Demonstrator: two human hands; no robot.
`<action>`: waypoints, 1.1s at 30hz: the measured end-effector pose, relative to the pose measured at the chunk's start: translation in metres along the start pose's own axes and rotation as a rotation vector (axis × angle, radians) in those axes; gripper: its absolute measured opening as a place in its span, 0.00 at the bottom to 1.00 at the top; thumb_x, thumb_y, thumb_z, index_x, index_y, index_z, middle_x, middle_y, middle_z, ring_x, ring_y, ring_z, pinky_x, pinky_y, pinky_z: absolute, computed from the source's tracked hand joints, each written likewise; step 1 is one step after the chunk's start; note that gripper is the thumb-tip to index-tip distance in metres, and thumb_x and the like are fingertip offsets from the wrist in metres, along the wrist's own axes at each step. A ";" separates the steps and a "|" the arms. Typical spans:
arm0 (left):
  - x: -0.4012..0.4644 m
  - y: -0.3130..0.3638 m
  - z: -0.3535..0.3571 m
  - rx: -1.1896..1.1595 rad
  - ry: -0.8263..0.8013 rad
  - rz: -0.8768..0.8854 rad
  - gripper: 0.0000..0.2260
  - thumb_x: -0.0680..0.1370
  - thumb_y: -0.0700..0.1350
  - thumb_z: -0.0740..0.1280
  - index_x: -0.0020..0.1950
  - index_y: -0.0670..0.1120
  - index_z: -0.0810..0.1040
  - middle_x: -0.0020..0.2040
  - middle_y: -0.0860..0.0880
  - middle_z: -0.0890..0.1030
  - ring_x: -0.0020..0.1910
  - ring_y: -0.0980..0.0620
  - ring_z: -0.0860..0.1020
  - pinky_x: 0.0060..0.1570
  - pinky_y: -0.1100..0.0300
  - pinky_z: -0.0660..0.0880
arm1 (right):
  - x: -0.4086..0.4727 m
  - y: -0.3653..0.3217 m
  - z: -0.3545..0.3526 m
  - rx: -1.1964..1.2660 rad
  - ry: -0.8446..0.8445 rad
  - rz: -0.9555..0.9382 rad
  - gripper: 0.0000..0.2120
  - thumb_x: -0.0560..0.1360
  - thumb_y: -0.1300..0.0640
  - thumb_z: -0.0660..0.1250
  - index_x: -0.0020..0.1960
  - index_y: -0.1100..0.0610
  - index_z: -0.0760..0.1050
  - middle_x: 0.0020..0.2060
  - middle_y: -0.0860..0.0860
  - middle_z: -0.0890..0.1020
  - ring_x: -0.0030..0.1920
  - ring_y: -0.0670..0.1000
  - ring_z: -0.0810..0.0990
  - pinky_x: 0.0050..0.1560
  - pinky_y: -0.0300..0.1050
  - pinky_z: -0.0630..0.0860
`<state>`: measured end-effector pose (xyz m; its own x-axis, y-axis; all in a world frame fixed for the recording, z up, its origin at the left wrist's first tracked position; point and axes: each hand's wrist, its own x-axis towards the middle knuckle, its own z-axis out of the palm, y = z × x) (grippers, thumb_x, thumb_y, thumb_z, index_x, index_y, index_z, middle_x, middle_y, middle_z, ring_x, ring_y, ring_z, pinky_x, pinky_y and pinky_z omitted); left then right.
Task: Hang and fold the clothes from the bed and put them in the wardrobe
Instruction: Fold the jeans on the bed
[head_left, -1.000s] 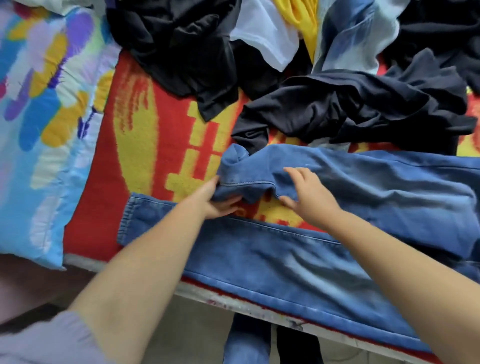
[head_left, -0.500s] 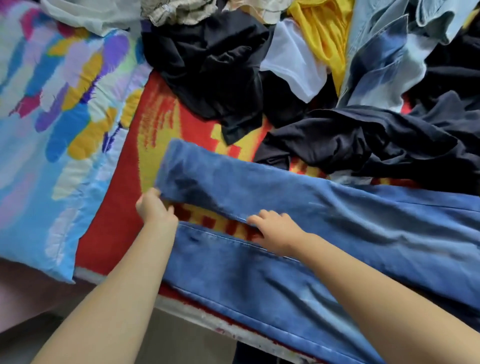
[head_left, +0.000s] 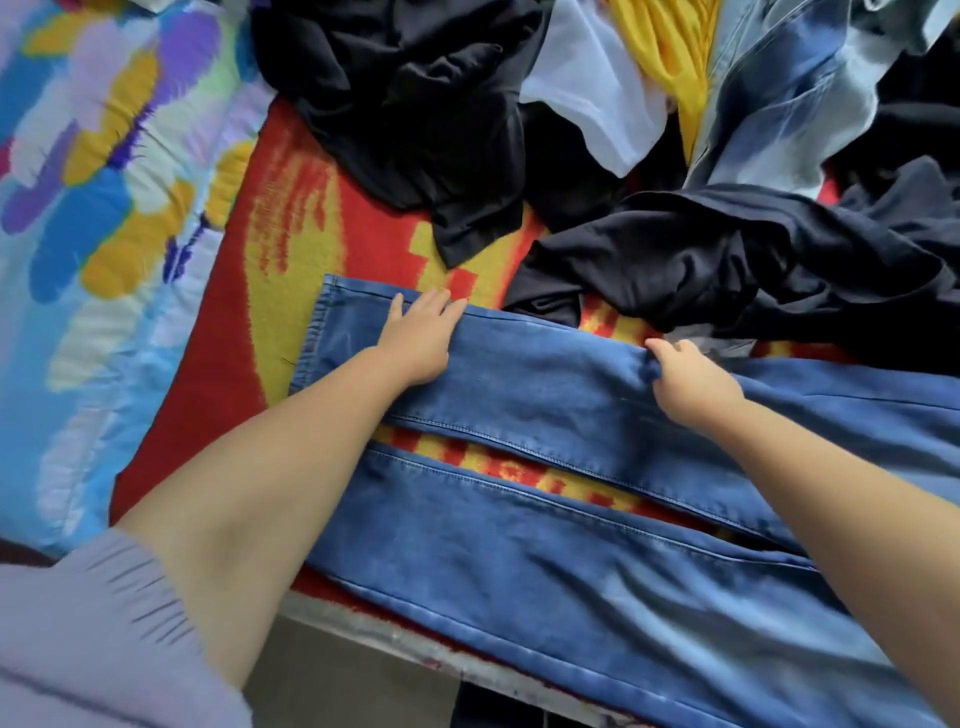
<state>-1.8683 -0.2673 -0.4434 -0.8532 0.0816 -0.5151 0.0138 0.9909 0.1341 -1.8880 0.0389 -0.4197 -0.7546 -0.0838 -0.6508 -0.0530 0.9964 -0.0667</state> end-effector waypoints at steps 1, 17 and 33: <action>0.002 0.002 0.001 0.065 0.026 -0.018 0.29 0.77 0.37 0.60 0.77 0.47 0.55 0.74 0.44 0.62 0.74 0.45 0.58 0.73 0.42 0.48 | -0.002 0.000 0.001 -0.002 0.025 0.006 0.20 0.78 0.63 0.57 0.70 0.56 0.65 0.63 0.60 0.70 0.61 0.64 0.73 0.57 0.54 0.70; -0.197 -0.009 0.016 0.187 0.354 0.152 0.14 0.58 0.32 0.74 0.39 0.42 0.77 0.43 0.42 0.78 0.44 0.41 0.79 0.60 0.40 0.71 | -0.166 0.010 0.018 -0.255 -0.089 -0.430 0.04 0.75 0.50 0.62 0.50 0.46 0.69 0.51 0.44 0.77 0.50 0.52 0.78 0.38 0.44 0.67; -0.191 0.072 0.073 -0.002 -0.270 -0.081 0.15 0.77 0.40 0.56 0.62 0.49 0.73 0.61 0.46 0.75 0.58 0.45 0.74 0.55 0.52 0.69 | -0.165 0.027 0.068 0.353 -0.334 -0.235 0.22 0.73 0.70 0.56 0.63 0.57 0.76 0.56 0.55 0.81 0.46 0.50 0.78 0.49 0.40 0.74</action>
<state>-1.6661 -0.2037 -0.3968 -0.6816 0.0278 -0.7312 -0.0501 0.9952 0.0846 -1.7208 0.0785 -0.3656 -0.4965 -0.3619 -0.7890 0.0708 0.8890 -0.4523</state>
